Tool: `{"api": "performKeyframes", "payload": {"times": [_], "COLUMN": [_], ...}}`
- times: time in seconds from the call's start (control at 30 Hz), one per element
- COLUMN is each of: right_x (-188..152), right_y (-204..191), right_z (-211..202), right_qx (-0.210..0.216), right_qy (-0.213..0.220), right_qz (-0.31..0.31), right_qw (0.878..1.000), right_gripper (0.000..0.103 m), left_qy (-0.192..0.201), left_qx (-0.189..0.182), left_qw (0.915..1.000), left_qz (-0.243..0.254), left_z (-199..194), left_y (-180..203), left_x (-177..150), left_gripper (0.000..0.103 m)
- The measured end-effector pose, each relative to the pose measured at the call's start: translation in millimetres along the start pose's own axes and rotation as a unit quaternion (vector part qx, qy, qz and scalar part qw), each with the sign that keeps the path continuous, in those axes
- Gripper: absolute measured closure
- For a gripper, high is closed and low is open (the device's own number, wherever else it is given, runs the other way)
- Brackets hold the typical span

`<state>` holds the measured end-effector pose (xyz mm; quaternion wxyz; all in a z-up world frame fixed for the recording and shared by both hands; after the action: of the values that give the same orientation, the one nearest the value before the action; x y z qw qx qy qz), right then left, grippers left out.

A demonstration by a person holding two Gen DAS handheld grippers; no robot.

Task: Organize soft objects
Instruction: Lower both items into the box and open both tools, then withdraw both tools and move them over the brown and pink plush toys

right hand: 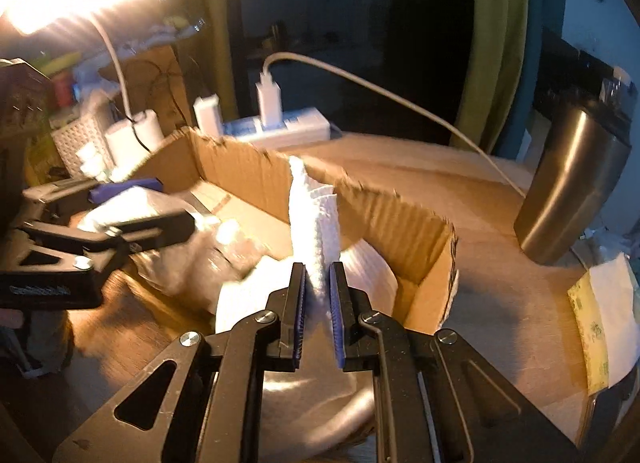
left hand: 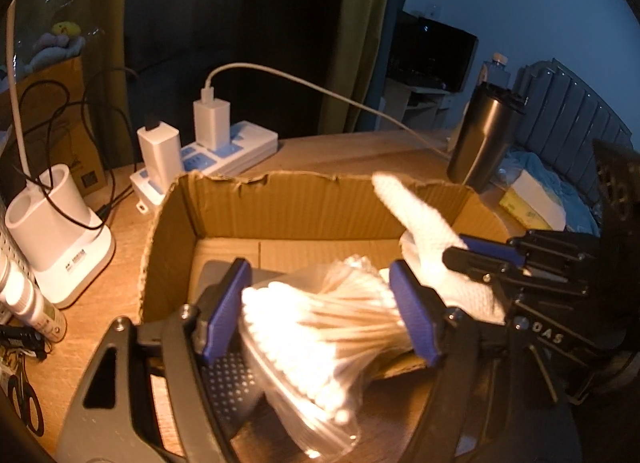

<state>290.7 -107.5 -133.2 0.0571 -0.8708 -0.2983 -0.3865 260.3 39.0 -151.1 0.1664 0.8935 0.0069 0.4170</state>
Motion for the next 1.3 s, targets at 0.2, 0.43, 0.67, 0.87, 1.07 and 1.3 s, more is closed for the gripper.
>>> {"api": "performKeyframes", "payload": {"times": [0.2, 0.43, 0.67, 0.87, 1.07, 1.3], "right_x": [10.4, 13.0, 20.1, 23.3, 19.4, 13.1], "right_y": [-13.5, -31.7, -21.8, -22.8, -24.1, -26.9], "right_z": [-6.4, 4.4, -8.7, -35.0, -59.4, -86.4], "right_qx": [0.015, 0.035, 0.027, 0.017, 0.009, -0.001], "right_qy": [0.016, 0.004, 0.02, 0.039, 0.05, 0.061], "right_qz": [-0.009, -0.018, 0.007, 0.006, 0.009, 0.009], "right_qw": [1.0, 0.999, 0.999, 0.999, 0.999, 0.998], "right_gripper": [0.09, 0.088, 0.056, 0.053, 0.053, 0.053], "left_qy": [0.012, 0.034, 0.043, 0.052, 0.064, 0.075], "left_qx": [-0.007, -0.003, 0.005, 0.005, -0.003, -0.007], "left_qw": [0.9999, 0.9994, 0.999, 0.9986, 0.9979, 0.9971], "left_qz": [-0.009, -0.007, -0.01, -0.006, 0.002, 0.013], "left_z": [-12.7, -34.5, -52.4, -67.1, -85.6, -105.8], "left_y": [-0.1, -0.9, -7.3, -3.5, 9.6, 21.7], "left_x": [4.0, 10.4, 11.4, 10.4, 9.3, 3.4], "left_gripper": [0.027, 0.026, 0.026, 0.025, 0.025, 0.025]}}
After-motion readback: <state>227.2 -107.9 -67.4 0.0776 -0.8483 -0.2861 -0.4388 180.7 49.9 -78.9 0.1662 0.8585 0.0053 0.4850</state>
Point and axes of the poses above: each gripper's, at about its wrist camera, not at the fingertips, and z roughly the way its jaws point, y to its right, x to its top, the point moved 4 cm from there along z, roughly the way its jaws point, and after that the axes turned 12 degrees about -x, right-handed, at the moved point
